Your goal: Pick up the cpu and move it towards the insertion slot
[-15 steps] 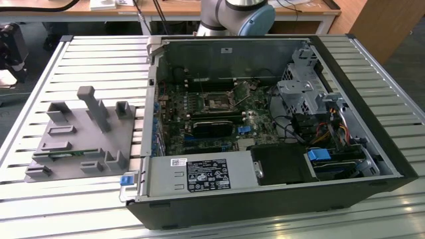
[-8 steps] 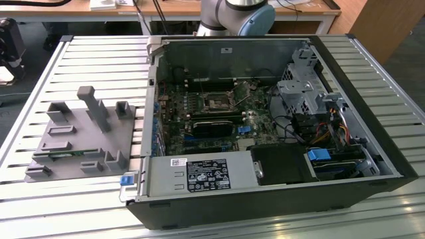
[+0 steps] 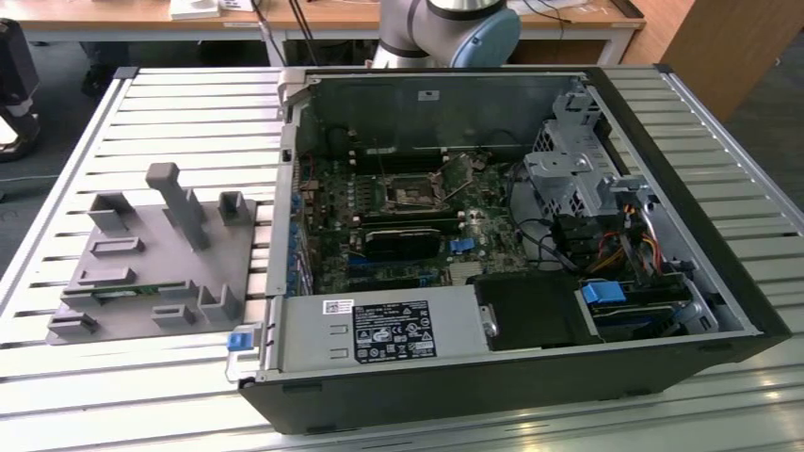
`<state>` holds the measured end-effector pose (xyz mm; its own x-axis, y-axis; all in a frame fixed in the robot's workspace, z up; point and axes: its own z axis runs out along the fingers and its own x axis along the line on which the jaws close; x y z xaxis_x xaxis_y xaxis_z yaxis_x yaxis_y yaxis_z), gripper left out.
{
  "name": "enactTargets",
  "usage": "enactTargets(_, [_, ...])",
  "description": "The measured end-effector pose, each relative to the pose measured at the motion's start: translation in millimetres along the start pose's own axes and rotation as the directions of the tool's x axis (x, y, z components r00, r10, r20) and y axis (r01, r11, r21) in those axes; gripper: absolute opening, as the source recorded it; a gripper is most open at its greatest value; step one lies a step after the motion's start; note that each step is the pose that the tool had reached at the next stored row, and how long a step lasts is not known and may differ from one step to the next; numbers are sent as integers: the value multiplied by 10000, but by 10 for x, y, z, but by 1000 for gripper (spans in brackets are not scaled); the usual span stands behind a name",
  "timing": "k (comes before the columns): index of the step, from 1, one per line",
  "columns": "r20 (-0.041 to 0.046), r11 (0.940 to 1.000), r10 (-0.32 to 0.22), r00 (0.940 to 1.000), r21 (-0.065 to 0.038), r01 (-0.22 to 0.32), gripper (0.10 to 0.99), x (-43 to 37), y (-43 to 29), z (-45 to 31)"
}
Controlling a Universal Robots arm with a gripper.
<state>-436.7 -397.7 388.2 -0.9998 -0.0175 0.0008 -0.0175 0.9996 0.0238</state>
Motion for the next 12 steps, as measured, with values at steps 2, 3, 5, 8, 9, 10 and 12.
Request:
enactTargets(2, [-1,10000,0,10000,0,0,541,0,1,-33])
enactTargets(3, [-1,10000,1,10000,0,-1,541,0,3,-49])
enactTargets(5, [-1,10000,0,10000,1,0,541,0,4,-82])
enactTargets(8, [0,10000,0,10000,0,0,541,0,5,-121])
enactTargets(9, [0,10000,0,10000,0,0,541,0,5,-133])
enactTargets(10, [-1,10000,0,10000,0,0,541,0,6,-145])
enactTargets(12, [1,10000,0,10000,0,0,541,0,7,-168])
